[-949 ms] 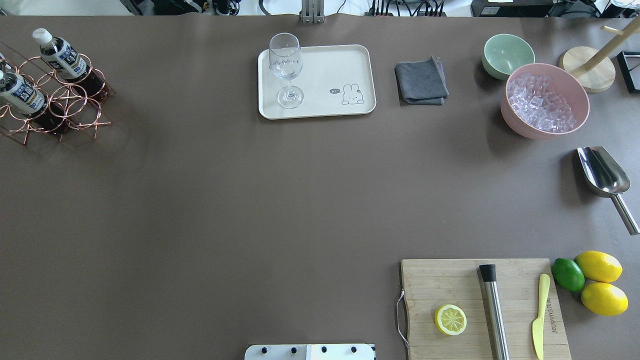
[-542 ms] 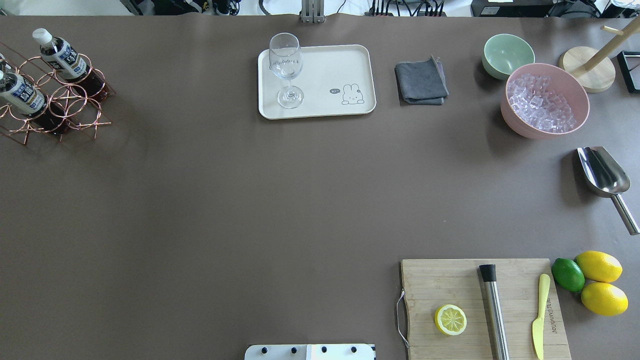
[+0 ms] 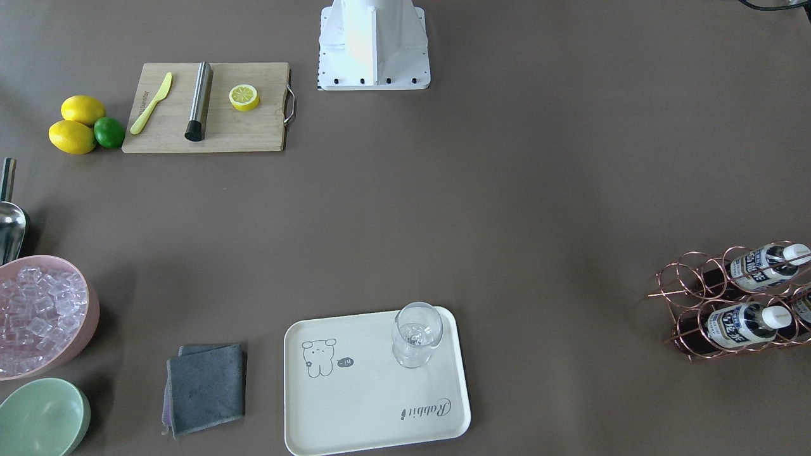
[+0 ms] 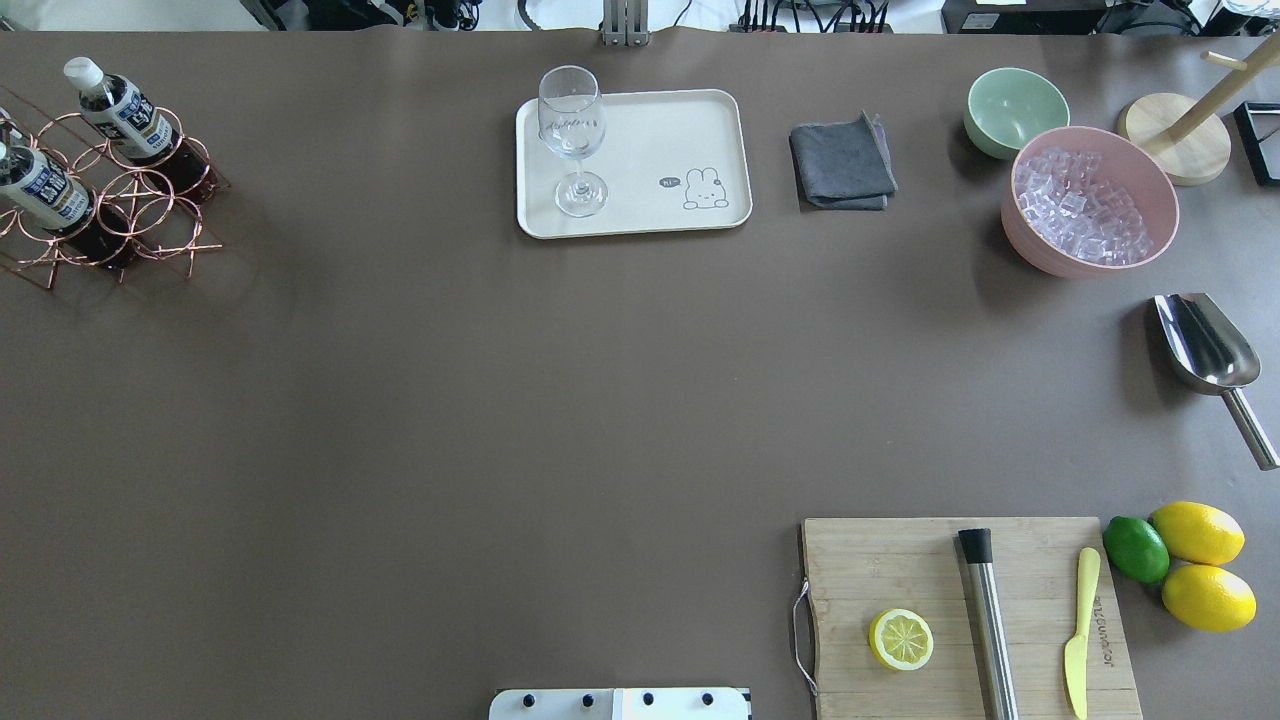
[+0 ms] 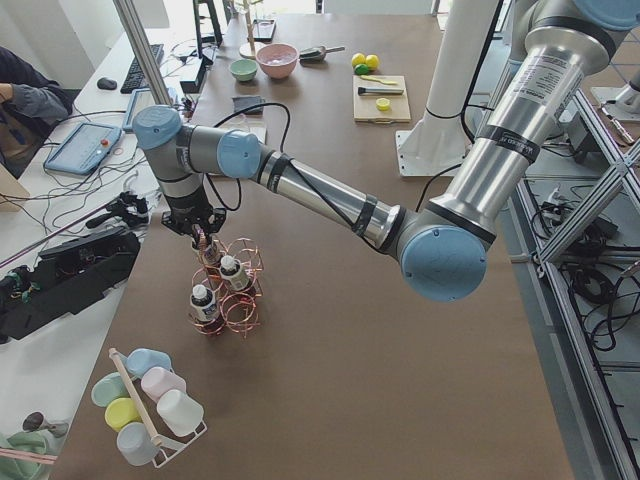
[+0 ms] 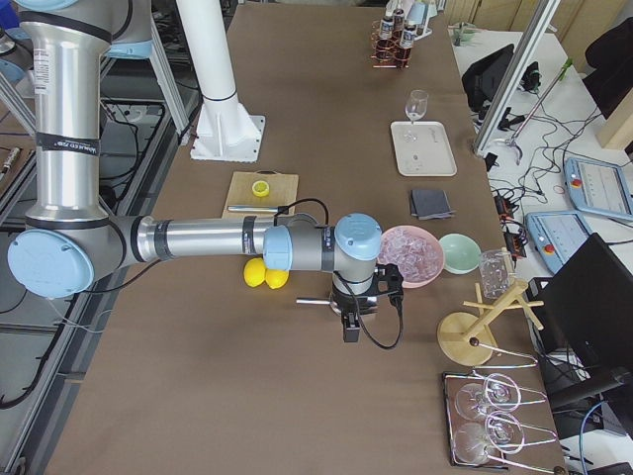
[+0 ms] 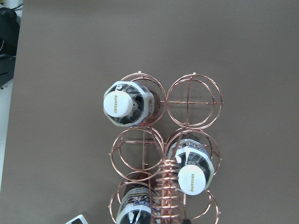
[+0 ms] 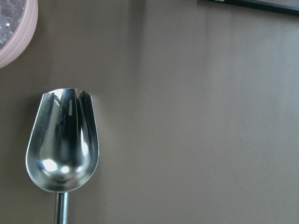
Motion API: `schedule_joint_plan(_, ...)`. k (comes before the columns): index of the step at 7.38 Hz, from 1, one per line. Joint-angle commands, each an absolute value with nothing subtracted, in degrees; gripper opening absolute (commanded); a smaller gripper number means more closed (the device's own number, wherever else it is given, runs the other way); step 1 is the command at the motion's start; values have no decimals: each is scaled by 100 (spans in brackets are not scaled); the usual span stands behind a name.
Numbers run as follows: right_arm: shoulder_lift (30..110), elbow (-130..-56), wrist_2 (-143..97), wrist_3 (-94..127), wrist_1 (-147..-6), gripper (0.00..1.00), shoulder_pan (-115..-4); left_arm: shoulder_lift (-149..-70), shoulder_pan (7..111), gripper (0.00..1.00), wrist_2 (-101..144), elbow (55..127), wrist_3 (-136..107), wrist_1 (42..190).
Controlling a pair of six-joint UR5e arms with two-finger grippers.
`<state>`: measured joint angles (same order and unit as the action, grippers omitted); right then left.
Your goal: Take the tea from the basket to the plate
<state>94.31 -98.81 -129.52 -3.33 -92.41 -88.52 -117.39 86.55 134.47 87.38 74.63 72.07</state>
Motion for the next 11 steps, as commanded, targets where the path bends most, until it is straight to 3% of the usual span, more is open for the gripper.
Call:
schedule_joint_plan(1,9431,-9870,-12955,-325,-9237,100,-8851,-11891,8850,0,13202,8728,7453,7207)
schedule_joint_plan(8,9439,-9871,-12964,-360,-9246,100,-8851,-12224,8719,0,13210,8815,7488,7251)
schedule_joint_plan(11,9457,-9905,-12981,-352,-9237,100,-8859,-12428,8167,0,13201,9288,6736,7242)
